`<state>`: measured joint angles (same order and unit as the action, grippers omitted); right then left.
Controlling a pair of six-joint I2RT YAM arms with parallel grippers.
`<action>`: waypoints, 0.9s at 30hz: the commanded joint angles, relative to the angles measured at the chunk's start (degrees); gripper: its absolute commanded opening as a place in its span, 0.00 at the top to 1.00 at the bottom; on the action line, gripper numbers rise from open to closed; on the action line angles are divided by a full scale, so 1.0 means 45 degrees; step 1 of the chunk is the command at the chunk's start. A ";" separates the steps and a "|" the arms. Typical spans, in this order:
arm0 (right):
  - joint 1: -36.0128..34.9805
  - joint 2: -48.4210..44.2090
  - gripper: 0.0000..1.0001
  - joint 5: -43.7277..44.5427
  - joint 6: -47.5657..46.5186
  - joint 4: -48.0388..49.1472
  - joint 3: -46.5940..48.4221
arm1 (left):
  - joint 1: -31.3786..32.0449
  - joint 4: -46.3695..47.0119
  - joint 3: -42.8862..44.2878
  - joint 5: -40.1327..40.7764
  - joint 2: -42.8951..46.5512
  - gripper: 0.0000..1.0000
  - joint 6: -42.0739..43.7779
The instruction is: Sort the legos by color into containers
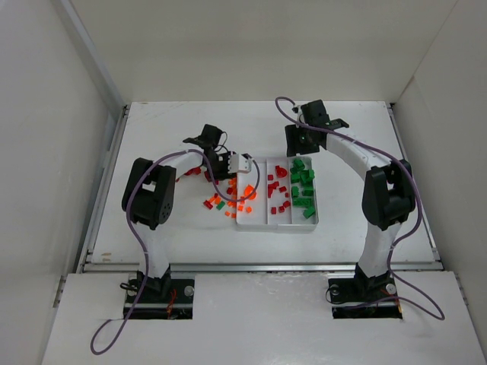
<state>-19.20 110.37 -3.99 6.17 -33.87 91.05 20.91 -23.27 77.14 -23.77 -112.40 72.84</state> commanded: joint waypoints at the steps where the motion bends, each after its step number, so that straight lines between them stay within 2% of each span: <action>1: 0.0009 -0.0346 0.38 0.0183 -0.0181 0.0475 0.0080 | 0.0003 -0.0961 0.0474 -0.0030 -0.0120 0.62 0.0454; 9: 0.0126 -0.0346 0.38 0.0183 -0.0298 0.0475 0.0197 | 0.0003 -0.1255 0.0357 -0.0536 -0.0120 0.77 0.0572; 13: 0.0126 -0.0346 0.38 0.0300 -0.0415 0.0475 0.0197 | 0.0003 -0.1255 0.0473 -0.0538 -0.0120 0.89 0.0572; 18: 0.0126 -0.0463 0.38 0.0300 -0.0415 0.0475 -0.0076 | 0.0003 -0.1392 0.0474 -0.0538 0.0015 0.89 0.0454; 24: 0.0126 -0.0463 0.38 0.0300 -0.0415 0.0475 -0.0076 | 0.0003 -0.1646 0.0240 -0.0421 0.0406 1.00 0.0747; 27: 0.0126 -0.0463 0.38 0.0300 -0.0415 0.0475 -0.0076 | 0.0003 -0.1646 -0.0013 -0.0732 0.0680 1.00 0.0747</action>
<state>-19.09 110.37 -3.40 4.75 -33.87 90.91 20.88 -25.98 78.15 -24.53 -112.53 75.20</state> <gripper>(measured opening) 0.623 0.312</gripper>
